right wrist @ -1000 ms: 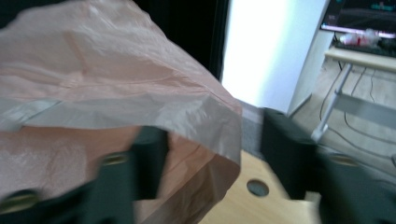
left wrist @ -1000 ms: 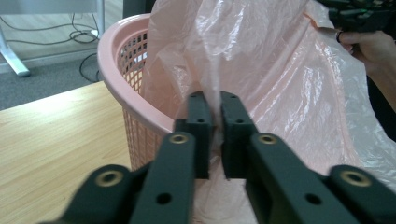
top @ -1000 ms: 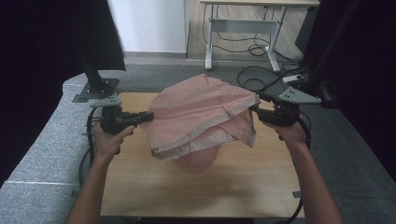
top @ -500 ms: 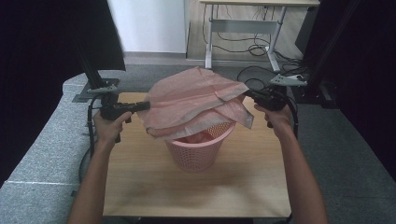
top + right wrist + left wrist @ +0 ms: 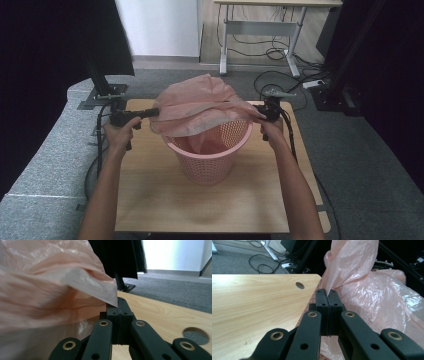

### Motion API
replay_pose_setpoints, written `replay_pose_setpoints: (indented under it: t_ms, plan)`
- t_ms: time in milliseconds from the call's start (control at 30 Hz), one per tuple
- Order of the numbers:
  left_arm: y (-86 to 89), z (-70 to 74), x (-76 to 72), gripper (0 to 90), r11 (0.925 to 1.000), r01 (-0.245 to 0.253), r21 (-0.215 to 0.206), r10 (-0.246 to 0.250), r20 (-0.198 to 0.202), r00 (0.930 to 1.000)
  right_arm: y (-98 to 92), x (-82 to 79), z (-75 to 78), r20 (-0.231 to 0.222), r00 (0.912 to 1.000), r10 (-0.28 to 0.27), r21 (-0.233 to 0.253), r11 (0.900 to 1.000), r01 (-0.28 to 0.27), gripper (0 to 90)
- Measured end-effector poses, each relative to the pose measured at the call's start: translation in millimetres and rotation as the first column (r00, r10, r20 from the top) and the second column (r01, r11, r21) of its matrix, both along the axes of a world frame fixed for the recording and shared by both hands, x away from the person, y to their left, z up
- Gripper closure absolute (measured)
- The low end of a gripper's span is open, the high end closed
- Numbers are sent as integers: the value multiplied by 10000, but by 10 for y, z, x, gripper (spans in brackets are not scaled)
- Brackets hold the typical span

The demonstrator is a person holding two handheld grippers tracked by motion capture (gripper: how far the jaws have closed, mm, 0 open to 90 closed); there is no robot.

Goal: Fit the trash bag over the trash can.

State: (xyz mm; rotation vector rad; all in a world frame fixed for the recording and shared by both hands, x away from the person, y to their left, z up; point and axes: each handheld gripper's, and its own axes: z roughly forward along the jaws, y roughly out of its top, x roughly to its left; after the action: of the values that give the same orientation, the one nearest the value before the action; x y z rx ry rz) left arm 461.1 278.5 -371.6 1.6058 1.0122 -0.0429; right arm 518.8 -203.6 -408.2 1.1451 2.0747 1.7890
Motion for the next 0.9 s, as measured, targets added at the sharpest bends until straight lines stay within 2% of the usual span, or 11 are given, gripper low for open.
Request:
replay_pose_setpoints:
  t_ms: [167, 300, 400, 600, 700, 800, 900]
  plan:
    - [-92, -105, 90, 894, 9999, 107, -107, -112, -486, 9988, 157, 74, -106, -199, 9995, 235, -196, 9995, -239, 896]
    - [-124, -144, 161, 895, 10000, 47, -87, -55, -1013, 9948, 264, 126, -133, -392, 9987, 323, -610, 9975, -347, 897]
    - [-117, -172, 194, 896, 9999, 26, -98, -38, -1230, 9924, 336, 176, -166, -703, 9969, 354, -916, 9949, -418, 897]
    - [-98, -220, 258, 897, 9994, -277, -185, 243, -1652, 9860, 408, 263, -286, -1327, 9904, 399, -892, 9947, -520, 897]
    - [-122, -232, 279, 897, 9994, -336, 17, 334, -1647, 9858, 449, 308, -321, -1702, 9845, 415, -1066, 9925, -603, 898]
    - [-173, -259, 297, 897, 9989, -356, 292, 402, -1745, 9838, 492, 336, -339, -1855, 9819, 394, -1310, 9893, -644, 898]
    - [-223, -290, 319, 898, 9982, -310, 523, 402, -1869, 9816, 520, 374, -379, -2289, 9723, 476, -1438, 9862, -822, 897]
